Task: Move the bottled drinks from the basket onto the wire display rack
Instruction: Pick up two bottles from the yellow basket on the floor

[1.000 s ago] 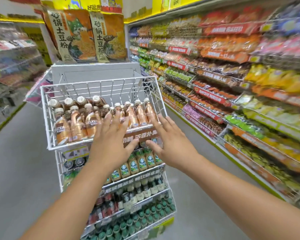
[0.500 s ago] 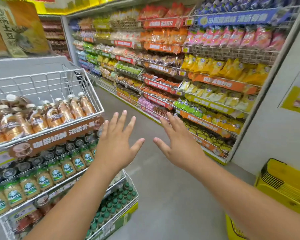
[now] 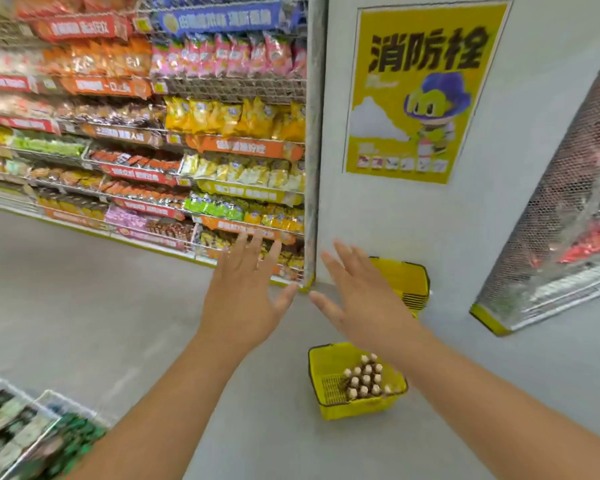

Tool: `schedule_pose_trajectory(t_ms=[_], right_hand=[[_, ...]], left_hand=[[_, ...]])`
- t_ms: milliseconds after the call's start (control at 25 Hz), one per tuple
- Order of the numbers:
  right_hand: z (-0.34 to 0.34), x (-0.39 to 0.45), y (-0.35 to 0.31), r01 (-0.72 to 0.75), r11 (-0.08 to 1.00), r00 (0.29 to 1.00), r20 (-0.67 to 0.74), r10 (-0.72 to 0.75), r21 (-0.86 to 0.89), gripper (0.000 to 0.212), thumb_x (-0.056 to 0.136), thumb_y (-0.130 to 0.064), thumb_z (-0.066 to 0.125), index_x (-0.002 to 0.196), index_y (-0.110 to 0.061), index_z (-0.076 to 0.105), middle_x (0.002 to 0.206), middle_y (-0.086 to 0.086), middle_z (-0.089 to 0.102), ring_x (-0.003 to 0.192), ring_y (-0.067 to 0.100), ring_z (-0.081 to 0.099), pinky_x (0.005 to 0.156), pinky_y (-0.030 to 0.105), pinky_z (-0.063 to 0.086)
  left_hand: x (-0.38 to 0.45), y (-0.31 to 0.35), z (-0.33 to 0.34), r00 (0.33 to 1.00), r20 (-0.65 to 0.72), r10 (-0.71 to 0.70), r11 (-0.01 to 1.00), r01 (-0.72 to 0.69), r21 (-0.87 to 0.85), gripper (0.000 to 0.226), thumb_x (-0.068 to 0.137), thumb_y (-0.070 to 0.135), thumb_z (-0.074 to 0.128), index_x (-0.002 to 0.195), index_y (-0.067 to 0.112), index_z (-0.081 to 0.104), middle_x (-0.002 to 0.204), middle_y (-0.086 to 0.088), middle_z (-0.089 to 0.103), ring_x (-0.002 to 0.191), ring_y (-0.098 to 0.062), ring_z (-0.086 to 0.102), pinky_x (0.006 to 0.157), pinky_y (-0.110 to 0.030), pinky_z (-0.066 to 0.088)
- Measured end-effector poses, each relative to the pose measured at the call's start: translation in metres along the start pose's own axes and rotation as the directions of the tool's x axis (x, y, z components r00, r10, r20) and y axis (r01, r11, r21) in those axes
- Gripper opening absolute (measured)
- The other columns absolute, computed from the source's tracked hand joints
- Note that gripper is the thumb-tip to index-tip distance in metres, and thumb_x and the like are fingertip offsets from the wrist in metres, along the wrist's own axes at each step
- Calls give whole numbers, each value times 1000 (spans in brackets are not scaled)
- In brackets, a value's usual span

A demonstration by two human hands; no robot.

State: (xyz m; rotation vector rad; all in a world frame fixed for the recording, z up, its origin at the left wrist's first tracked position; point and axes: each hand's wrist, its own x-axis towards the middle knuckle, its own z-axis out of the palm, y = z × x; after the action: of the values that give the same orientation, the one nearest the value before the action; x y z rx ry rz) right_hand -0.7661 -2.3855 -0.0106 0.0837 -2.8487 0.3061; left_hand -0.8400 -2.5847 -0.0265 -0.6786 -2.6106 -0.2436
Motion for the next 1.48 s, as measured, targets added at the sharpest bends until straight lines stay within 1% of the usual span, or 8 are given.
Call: schedule_pose_trajectory(t_ms=[200, 400, 560, 880, 1160, 1240, 1400, 1480], right_hand=[[-6, -3, 98, -152, 988, 987, -51, 151, -19, 76, 102, -62, 37, 164, -27, 12, 173, -1, -3, 158, 24, -3, 126, 36, 4], [12, 23, 184, -287, 952, 958, -9, 288, -109, 77, 102, -61, 37, 164, -24, 9, 172, 1, -4, 159, 28, -2, 127, 39, 2], [23, 79, 230, -338, 932, 940, -3, 340, -132, 78, 102, -62, 37, 164, -27, 7, 172, -1, -5, 159, 25, -4, 129, 42, 8], [46, 176, 298, -403, 901, 913, -5, 407, -159, 78, 103, -61, 37, 164, -26, 5, 172, -1, -9, 159, 23, -6, 127, 38, 5], [90, 218, 370, -360, 928, 932, 13, 363, -94, 79, 101, -59, 45, 164, -24, 13, 173, 2, -1, 158, 27, 4, 126, 39, 13], [106, 228, 401, -336, 940, 940, 46, 339, -61, 80, 100, -59, 47, 164, -24, 13, 173, 2, 1, 158, 27, 5, 126, 42, 17], [141, 243, 467, -253, 967, 957, 146, 249, 10, 82, 101, -57, 49, 164, -20, 11, 173, 2, -2, 159, 26, 0, 128, 42, 13], [159, 253, 505, -202, 979, 959, 213, 190, 37, 82, 101, -56, 48, 164, -19, 11, 173, 3, -1, 159, 26, -1, 128, 40, 11]], left_hand=[[59, 67, 52, 991, 52, 120, 993, -118, -27, 83, 92, 71, 24, 159, 24, 32, 169, -9, 20, 158, -29, 11, 125, -55, 20], [122, 97, 123, 979, 73, 190, 977, -182, -109, 83, 91, 72, 22, 158, 24, 35, 170, -8, 20, 157, -30, 15, 124, -54, 21], [196, 104, 177, 971, 58, 231, 962, -220, -159, 85, 91, 72, 20, 159, 23, 32, 169, -10, 20, 157, -33, 15, 124, -56, 20], [313, 114, 258, 950, 112, 290, 938, -259, -229, 86, 90, 72, 17, 162, 25, 23, 171, -8, 11, 158, -31, 8, 125, -55, 17], [352, 136, 322, 956, 166, 242, 951, -199, -238, 87, 90, 72, 19, 161, 23, 27, 171, -9, 15, 157, -32, 12, 124, -56, 20], [359, 149, 343, 958, 205, 201, 960, -151, -235, 87, 90, 73, 20, 161, 24, 26, 171, -9, 14, 157, -31, 10, 125, -55, 17], [372, 184, 389, 959, 255, 120, 979, -72, -190, 80, 95, 66, 41, 160, 21, 30, 170, -11, 17, 157, -32, 11, 126, -53, 17], [376, 204, 417, 964, 263, 45, 983, 5, -186, 81, 92, 67, 35, 158, 20, 35, 169, -11, 21, 156, -32, 16, 124, -54, 22]])
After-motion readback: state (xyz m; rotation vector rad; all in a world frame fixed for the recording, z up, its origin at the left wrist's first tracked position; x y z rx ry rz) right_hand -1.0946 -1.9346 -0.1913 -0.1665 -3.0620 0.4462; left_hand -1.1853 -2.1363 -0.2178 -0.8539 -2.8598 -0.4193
